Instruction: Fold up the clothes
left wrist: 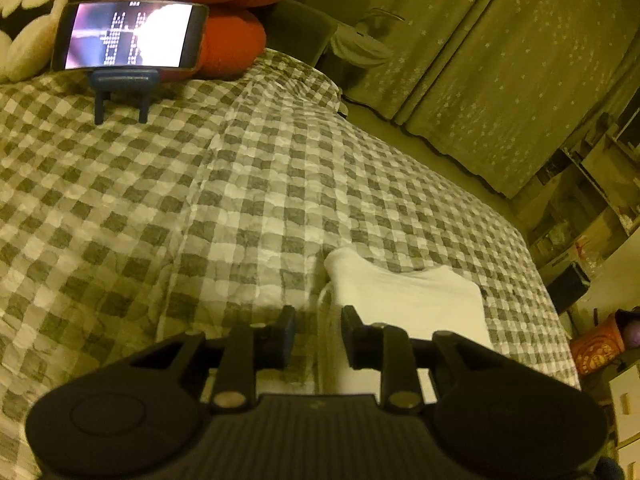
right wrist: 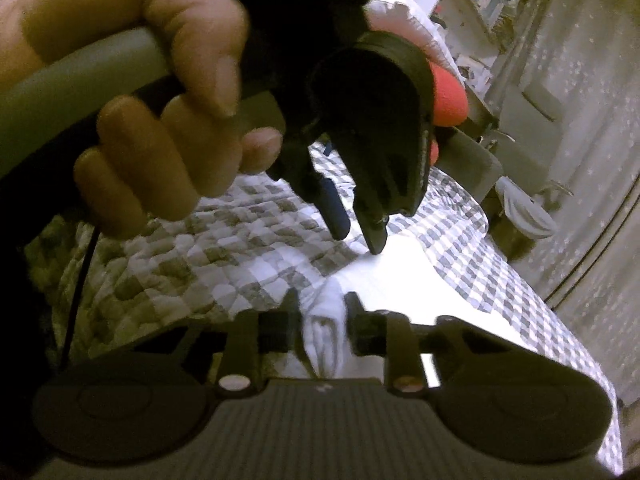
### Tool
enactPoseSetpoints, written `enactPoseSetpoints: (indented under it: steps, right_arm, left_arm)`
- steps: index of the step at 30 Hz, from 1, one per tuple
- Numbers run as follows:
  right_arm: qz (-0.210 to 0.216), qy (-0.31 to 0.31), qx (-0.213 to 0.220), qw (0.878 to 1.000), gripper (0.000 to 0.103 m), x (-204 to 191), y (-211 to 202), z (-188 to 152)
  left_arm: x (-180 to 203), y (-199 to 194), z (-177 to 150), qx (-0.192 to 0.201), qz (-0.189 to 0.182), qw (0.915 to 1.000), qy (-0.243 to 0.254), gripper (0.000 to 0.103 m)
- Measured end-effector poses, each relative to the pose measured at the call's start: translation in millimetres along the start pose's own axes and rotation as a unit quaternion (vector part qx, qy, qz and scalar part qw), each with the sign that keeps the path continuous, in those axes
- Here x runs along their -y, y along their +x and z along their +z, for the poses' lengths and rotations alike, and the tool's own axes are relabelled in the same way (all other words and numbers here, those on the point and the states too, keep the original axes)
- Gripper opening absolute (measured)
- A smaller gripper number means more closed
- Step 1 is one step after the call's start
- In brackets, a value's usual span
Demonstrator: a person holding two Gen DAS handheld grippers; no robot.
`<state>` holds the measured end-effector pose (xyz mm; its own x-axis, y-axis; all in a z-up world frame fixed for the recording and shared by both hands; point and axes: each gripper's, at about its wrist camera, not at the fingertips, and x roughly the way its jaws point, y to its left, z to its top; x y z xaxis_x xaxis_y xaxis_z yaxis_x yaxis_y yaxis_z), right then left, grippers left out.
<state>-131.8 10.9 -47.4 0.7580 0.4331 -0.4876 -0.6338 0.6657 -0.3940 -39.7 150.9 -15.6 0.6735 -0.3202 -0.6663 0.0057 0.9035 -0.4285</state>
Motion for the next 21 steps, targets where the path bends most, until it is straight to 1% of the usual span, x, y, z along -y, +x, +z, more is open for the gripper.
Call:
enactPoseSetpoints:
  steps: [1, 3, 5, 7, 9, 10, 19, 21]
  right_arm:
    - [0.002, 0.01, 0.001, 1.0, 0.019, 3, -1, 1]
    - [0.006, 0.032, 0.005, 0.999, 0.017, 10, -3, 3]
    - [0.007, 0.048, 0.011, 0.999, 0.017, 16, -5, 5]
    - [0.006, 0.056, 0.015, 0.998, 0.017, 18, -7, 7]
    - [0.006, 0.059, 0.018, 0.998, 0.017, 19, -8, 8]
    - [0.005, 0.06, 0.019, 0.998, 0.017, 19, -8, 9]
    - [0.0, 0.076, 0.033, 0.997, 0.017, 29, -13, 14]
    - [0.001, 0.079, 0.034, 0.996, 0.017, 30, -14, 14]
  left_arm:
    - [-2, 0, 0, 0.0, -0.001, 1.0, -0.007, 0.029]
    - [-5, 0, 0, -0.001, -0.005, 0.9998, -0.021, 0.035]
    - [-9, 1, 1, -0.006, -0.02, 0.9989, -0.041, 0.035]
    - [-11, 3, 0, -0.016, -0.037, 0.9976, -0.056, 0.039]
    - [-12, 6, 0, -0.028, -0.052, 0.996, -0.067, 0.046]
    - [-12, 7, -1, -0.034, -0.057, 0.9953, -0.071, 0.047]
    - [-10, 12, -6, -0.061, -0.07, 0.9914, -0.092, 0.054]
    - [-11, 15, -8, -0.067, -0.079, 0.9895, -0.101, 0.057]
